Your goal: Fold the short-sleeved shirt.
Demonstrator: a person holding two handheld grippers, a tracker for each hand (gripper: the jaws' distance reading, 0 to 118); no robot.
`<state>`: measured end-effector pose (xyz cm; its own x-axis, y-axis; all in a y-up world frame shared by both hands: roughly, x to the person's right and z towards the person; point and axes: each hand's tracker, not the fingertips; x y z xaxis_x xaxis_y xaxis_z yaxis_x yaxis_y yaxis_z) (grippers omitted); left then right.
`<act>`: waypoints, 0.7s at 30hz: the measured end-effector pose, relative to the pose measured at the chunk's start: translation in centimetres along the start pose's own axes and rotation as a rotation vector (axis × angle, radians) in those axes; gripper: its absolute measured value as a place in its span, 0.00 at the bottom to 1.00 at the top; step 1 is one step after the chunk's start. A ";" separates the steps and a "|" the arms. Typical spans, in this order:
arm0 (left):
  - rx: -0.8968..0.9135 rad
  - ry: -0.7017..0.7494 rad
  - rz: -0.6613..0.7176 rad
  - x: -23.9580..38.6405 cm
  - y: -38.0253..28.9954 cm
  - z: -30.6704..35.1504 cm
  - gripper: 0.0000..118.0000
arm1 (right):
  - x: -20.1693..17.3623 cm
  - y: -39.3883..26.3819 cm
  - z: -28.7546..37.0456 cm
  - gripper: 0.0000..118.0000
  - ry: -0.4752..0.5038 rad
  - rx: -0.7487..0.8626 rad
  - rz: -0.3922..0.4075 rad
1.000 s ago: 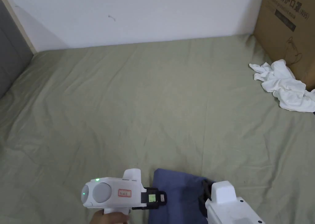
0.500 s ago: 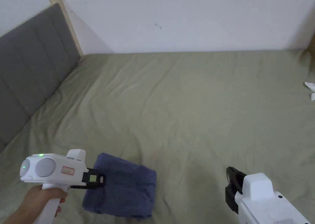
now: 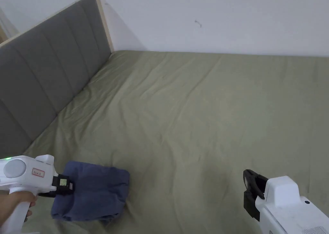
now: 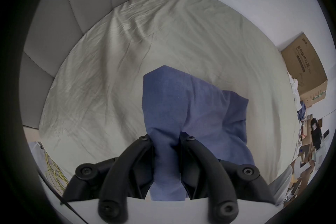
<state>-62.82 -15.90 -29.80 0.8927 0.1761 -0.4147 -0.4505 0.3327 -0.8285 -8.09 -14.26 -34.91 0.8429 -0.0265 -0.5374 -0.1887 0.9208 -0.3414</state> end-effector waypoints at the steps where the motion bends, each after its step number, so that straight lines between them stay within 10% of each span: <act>1: 0.002 0.013 -0.008 0.3 -0.2 0.0 0.43 | 0.1 0.1 0.0 0.00 -0.001 0.000 -0.001; 3: 0.040 0.093 -0.022 1.1 -0.6 0.3 0.72 | 0.2 0.3 0.3 0.00 -0.003 0.003 0.005; 6: 0.154 0.163 -0.009 1.4 -0.4 1.5 0.82 | 0.6 0.9 1.1 0.00 -0.005 0.017 0.004; 21: 0.867 0.082 -0.057 16.0 -4.1 18.6 0.83 | 4.2 8.7 10.7 0.00 -0.108 0.229 0.007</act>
<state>-46.82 2.81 -26.03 0.8968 0.0816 -0.4348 -0.2223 0.9328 -0.2837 -0.85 -2.21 -31.88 0.8933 0.0101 -0.4494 -0.0855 0.9853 -0.1479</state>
